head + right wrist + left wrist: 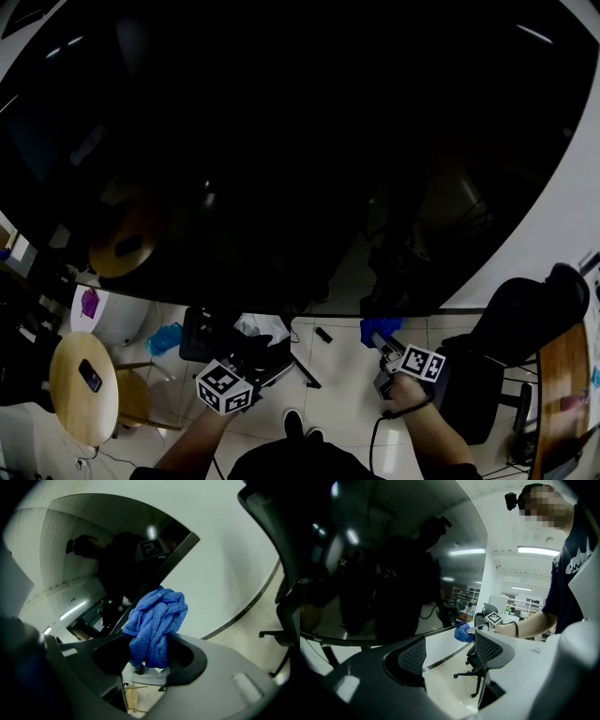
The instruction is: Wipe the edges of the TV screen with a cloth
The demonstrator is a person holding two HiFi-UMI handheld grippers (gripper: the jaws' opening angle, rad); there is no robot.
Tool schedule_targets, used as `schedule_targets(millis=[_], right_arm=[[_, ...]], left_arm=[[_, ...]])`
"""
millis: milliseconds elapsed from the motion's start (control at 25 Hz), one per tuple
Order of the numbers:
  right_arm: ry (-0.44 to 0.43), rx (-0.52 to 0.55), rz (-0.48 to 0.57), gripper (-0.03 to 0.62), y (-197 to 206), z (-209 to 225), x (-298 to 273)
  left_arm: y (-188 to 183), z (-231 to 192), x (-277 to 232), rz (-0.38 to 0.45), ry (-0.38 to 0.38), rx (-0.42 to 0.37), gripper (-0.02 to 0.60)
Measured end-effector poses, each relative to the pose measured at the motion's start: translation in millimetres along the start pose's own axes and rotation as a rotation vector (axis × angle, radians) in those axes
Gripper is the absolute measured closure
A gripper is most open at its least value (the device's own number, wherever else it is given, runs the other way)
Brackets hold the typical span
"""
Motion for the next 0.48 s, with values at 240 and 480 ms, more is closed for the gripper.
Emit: schedule_targets(millis=[240, 480], right_arm=[[-0.067, 0.003, -0.055, 0.384, 12.5, -12.4, -16.1], [-0.101, -0.007, -0.102, 0.385, 40.5, -39.4, -39.2]], left_arm=[[8.7, 12.4, 12.9, -0.016, -0.062, 0.016, 0.275], [10.6, 0.8, 47.3, 0.007, -0.110, 0.029, 0.275]])
Point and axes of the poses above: the fingertips, and each gripper's own axes: x backward along the fingers, z to its right, y out of its underside, the point moved 5 cm from there along x, backward along the fingers, and after that the axes turned 8 degrees about z, right-handed, at the moved point
